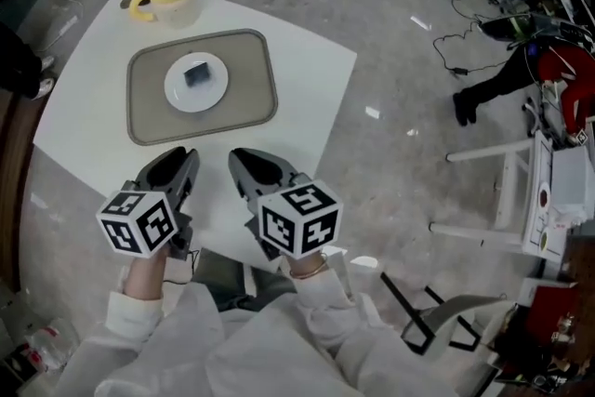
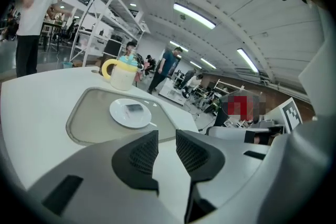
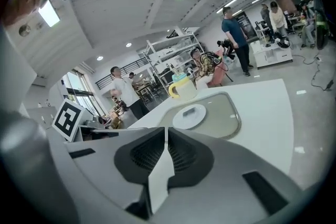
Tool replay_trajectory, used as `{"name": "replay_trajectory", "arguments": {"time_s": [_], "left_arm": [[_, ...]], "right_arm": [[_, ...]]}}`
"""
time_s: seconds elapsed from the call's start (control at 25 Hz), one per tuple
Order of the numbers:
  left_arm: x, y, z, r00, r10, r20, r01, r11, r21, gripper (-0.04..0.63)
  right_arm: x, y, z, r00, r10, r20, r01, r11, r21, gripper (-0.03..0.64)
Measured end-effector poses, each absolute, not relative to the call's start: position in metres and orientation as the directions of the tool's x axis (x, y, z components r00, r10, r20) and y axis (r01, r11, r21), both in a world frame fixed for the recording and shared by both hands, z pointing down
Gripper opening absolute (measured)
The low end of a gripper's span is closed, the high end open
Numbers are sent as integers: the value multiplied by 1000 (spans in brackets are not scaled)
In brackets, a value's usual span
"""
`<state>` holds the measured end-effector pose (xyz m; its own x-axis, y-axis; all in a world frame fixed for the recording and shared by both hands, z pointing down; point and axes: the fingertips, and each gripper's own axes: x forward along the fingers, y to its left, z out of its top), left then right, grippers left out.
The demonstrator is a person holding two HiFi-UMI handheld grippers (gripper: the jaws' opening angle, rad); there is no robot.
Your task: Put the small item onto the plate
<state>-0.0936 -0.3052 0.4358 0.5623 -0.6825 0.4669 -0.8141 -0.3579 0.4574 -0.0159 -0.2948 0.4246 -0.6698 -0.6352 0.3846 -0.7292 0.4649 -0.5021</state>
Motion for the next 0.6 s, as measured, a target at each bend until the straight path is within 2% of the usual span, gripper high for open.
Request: {"name": "replay_trajectory", "arguments": {"time_s": [0.28,0.6], "left_arm": [[-56,-234,423,612,-678,406,-775,-413,478,36],[-32,-156,412,623,-702,345,-753,-418,508,15]], "right_arm": [[9,-225,414,-719,-597,355,-686,527,-502,17],[34,-154,401,-764,-569,305,-636,583,-505,16]]}}
